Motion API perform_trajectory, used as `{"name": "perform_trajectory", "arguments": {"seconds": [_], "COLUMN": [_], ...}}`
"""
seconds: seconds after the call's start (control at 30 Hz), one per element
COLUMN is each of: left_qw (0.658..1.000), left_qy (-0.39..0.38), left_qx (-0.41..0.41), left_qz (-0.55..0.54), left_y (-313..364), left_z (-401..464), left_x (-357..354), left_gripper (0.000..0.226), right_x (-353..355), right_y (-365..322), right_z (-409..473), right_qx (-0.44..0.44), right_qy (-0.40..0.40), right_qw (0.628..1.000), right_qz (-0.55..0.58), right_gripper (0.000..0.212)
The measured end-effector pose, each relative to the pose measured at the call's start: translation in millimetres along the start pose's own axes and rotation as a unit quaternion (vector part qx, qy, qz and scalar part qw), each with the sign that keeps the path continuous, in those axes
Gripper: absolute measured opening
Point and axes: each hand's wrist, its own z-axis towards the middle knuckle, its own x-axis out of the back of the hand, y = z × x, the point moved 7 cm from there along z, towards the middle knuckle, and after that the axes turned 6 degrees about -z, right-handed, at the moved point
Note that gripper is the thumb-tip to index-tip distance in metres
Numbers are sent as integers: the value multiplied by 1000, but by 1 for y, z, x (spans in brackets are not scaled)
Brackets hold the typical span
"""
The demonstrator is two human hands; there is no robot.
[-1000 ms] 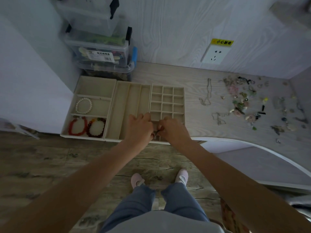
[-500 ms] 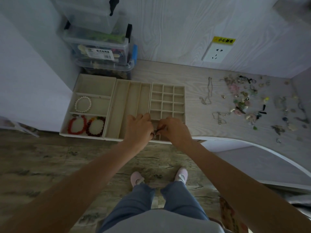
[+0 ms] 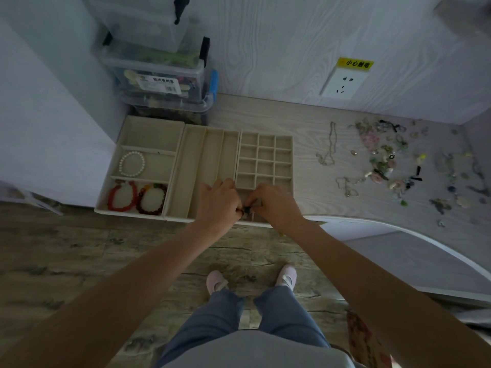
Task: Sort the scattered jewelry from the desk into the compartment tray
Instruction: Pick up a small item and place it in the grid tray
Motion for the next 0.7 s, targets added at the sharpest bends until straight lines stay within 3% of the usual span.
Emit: {"name": "perform_trajectory", "arguments": {"seconds": [0.33, 0.7], "left_qw": [999, 998], "left_qy": [6, 23], "left_qx": [16, 36], "left_qz": [-39, -38], "left_y": [-1, 1], "left_z": [-3, -1], "left_x": [-2, -1], "left_gripper": [14, 14], "right_x": [2, 4], "right_y": [11, 7], "right_z": [-4, -7], "right_qx": [-53, -45], "right_qy": [22, 11], "right_qw": [998, 999], "right_qz": [14, 6], "right_gripper": [22, 26]}}
